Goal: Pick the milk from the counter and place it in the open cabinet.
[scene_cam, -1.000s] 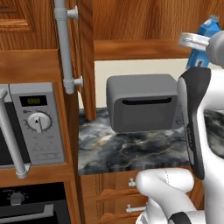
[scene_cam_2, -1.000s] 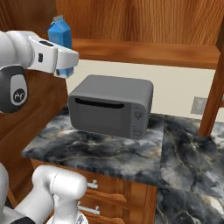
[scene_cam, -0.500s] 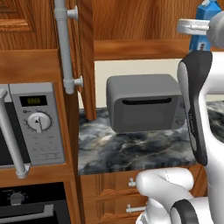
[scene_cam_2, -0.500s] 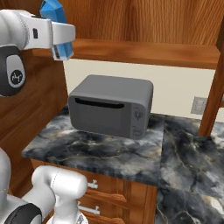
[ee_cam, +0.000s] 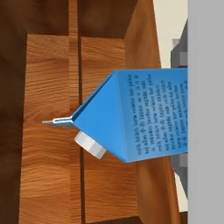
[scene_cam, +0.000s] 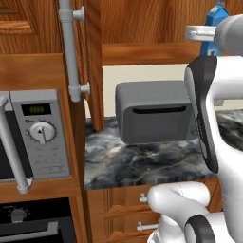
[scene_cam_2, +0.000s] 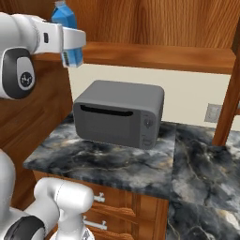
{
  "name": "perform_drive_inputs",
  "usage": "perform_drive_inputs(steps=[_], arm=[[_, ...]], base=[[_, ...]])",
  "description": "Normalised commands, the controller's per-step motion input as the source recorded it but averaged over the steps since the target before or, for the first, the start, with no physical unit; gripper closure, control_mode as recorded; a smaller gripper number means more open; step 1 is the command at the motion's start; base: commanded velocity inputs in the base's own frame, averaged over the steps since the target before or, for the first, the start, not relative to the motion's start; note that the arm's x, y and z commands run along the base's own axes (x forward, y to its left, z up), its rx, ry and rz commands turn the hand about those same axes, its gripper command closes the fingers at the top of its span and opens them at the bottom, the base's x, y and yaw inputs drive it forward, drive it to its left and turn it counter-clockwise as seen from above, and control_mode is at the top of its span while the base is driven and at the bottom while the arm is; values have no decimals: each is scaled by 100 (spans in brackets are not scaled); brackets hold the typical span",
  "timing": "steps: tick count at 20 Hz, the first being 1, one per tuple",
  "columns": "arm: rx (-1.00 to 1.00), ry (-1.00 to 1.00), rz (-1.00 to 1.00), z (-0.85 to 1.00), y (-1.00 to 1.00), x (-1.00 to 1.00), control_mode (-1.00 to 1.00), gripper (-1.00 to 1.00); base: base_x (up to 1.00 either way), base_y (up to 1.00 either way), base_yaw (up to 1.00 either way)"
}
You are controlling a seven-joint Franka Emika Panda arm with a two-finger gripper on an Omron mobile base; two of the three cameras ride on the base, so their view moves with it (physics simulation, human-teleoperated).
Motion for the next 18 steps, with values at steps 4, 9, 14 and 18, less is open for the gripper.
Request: perform_drive_inputs(steps=[4,9,14,18], arm=[[0,4,-6,-36,0,24,-100,100],[0,-5,0,8,0,53,-100,100],[3,-4,0,24,0,45,-100,100],[0,5,0,0,0,45,-100,100]], base=[[0,0,0],[0,0,0],[0,0,0],[0,0,0]])
